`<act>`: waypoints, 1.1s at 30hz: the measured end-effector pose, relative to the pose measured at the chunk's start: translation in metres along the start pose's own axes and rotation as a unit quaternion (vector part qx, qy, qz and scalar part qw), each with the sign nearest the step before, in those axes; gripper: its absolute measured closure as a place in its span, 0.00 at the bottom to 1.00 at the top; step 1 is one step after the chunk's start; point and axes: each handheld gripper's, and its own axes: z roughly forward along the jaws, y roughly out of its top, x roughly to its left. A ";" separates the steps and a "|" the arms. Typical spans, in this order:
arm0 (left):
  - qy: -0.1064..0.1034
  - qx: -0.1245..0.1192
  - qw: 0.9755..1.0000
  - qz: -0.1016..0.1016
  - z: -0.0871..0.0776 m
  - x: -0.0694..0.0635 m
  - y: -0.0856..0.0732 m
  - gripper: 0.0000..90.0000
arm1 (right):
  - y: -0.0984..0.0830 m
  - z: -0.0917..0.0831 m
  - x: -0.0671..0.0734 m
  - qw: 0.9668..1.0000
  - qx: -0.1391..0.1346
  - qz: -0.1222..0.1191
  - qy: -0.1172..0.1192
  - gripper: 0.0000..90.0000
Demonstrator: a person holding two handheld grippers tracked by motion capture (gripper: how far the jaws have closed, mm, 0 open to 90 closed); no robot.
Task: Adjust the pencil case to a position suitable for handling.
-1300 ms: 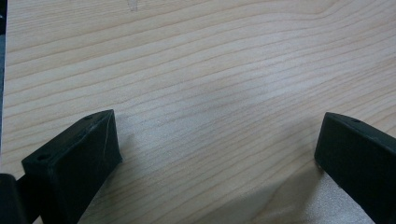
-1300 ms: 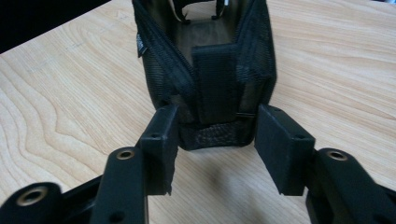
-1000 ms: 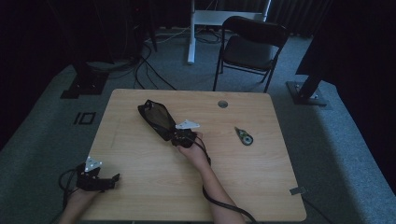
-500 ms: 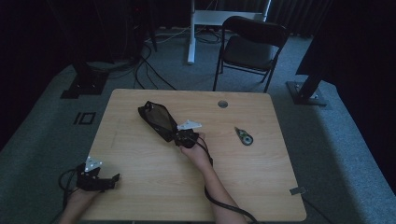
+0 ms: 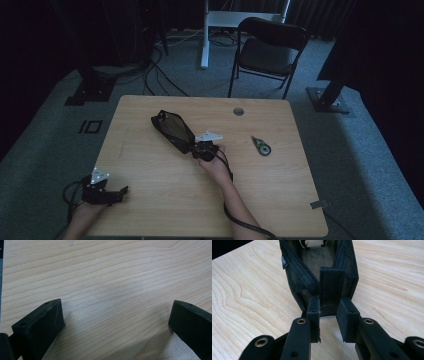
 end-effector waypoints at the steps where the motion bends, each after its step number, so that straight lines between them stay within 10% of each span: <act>1: 0.000 0.000 1.000 0.000 0.000 0.000 0.000 0.00 | -0.001 -0.001 -0.001 1.000 0.002 -0.001 0.001 0.81; 33: 0.000 -0.001 1.000 0.000 0.000 0.000 0.000 0.00 | -0.029 -0.054 -0.029 1.000 0.001 0.012 -0.027 0.81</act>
